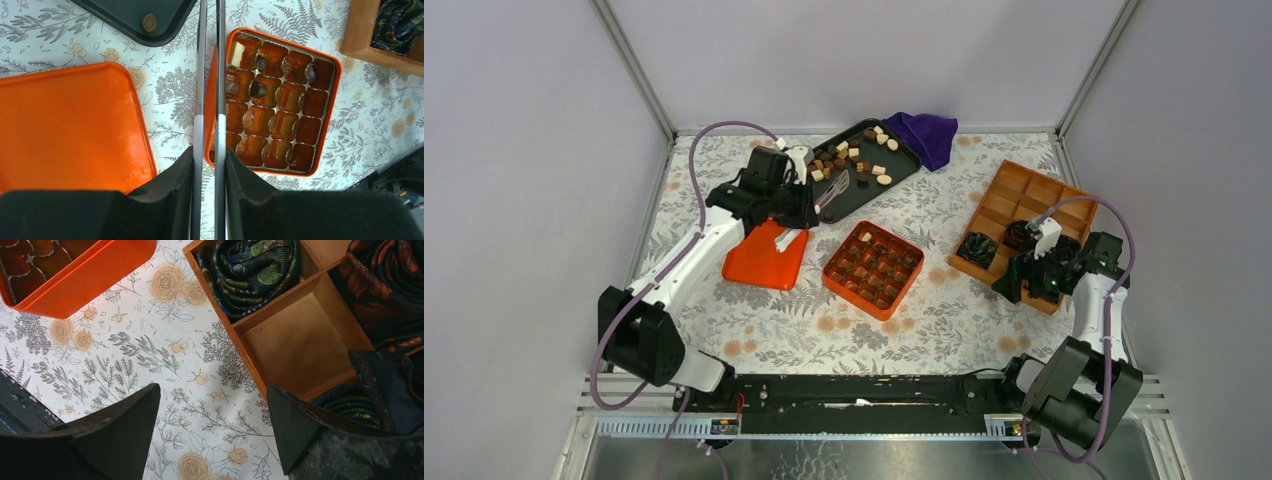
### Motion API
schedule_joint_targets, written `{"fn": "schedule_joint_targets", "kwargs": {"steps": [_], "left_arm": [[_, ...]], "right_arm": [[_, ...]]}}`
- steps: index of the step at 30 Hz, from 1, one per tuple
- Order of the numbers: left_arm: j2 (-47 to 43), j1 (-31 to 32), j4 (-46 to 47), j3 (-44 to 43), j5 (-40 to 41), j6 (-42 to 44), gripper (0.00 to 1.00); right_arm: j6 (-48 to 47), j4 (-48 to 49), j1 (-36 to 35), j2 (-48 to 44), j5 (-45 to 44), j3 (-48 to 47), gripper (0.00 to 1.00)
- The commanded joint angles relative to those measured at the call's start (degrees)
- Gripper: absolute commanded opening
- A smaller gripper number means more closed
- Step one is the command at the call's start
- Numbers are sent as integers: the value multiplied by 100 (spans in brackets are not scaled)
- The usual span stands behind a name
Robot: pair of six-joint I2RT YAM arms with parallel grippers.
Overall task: Pack the chocolate
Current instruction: Pick up the fake chocolate from the plate.
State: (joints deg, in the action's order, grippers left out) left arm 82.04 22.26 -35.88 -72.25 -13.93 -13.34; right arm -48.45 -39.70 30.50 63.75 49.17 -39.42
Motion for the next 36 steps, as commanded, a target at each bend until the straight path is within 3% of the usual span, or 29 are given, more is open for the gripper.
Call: {"fn": "schedule_joint_targets", "kwargs": {"steps": [1, 17, 28, 36], "left_arm": [[230, -89, 322, -251, 59, -29, 26], [1209, -92, 630, -659, -267, 17, 25], [1420, -95, 1048, -601, -183, -133, 24], [2119, -90, 1131, -1049, 66, -168, 24]], "right_arm": [[-156, 59, 44, -118, 256, -2, 85], [-156, 41, 146, -85, 293, -9, 85], [-287, -38, 221, -222, 313, 26, 86], [-354, -68, 357, -255, 372, 32, 86]]}}
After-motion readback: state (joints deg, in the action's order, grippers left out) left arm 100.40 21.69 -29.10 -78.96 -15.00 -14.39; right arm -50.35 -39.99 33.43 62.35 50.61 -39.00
